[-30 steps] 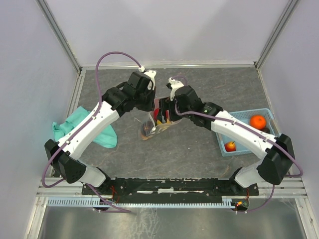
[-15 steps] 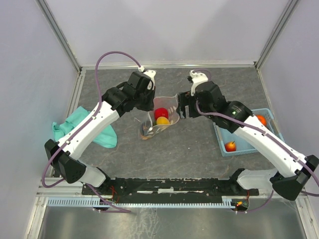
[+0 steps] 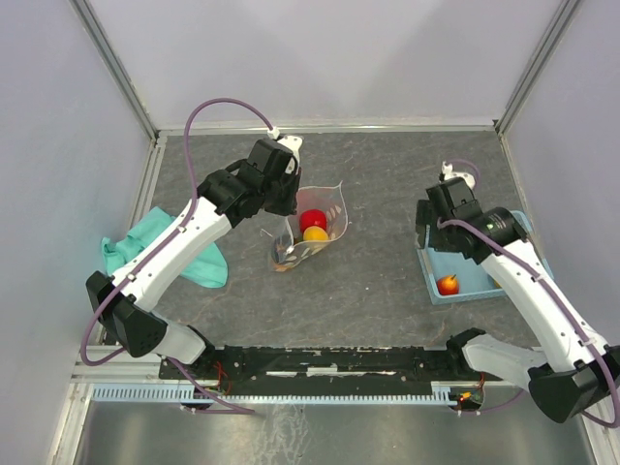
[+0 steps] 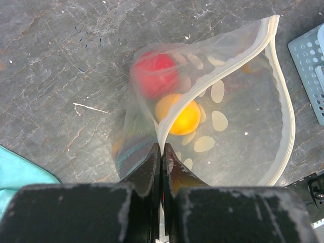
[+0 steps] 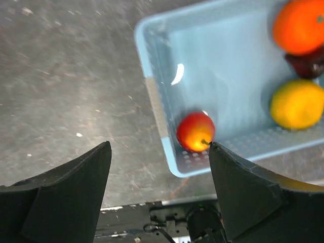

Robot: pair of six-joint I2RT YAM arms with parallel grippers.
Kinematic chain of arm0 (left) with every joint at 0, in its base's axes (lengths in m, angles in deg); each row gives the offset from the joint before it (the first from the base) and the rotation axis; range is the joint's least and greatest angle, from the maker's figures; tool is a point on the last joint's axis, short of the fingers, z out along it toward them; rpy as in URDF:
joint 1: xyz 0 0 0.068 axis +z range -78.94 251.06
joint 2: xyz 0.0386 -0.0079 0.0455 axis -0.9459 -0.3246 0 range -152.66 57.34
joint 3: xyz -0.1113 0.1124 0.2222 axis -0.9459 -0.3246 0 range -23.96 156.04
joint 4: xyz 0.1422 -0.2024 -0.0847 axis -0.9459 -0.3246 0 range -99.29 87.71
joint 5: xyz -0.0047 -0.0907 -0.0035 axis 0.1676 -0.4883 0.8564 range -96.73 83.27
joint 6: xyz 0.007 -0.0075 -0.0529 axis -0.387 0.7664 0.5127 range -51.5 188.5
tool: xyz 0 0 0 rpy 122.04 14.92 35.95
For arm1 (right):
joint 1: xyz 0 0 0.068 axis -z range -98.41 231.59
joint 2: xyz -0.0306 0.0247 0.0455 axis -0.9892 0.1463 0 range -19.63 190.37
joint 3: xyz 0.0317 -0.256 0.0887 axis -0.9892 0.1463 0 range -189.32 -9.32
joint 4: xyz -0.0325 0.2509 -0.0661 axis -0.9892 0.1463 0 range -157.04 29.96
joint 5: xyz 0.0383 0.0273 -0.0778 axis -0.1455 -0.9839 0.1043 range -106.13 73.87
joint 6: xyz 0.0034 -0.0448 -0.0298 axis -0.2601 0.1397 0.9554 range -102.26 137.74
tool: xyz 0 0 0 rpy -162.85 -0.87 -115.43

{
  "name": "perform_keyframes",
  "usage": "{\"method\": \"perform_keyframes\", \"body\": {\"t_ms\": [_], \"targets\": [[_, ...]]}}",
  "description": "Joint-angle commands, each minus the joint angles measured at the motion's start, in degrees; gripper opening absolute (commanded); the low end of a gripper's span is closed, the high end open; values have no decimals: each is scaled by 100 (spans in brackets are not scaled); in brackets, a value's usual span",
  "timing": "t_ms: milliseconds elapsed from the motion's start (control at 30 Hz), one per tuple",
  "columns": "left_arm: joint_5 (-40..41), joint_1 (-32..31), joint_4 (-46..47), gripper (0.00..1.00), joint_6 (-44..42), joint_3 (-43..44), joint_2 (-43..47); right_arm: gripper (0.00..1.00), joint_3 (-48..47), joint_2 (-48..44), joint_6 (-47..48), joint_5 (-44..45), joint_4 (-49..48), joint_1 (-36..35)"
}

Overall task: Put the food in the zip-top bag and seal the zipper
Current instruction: Pick up the fake fruit from the bin.

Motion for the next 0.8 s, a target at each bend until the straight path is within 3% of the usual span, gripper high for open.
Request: {"method": "perform_keyframes", "body": {"t_ms": [0,467,767], "targets": [[89,-24,179,3,-268,62,220,85,501,-288,-398,177,444,340],[21,-22,168,3,-264,8,214,75,1777,-170,-324,-638,-547,1697],[28,-24,168,3,-242,-40,188,69,2353,125,-131,-1053,-965,2172]]}}
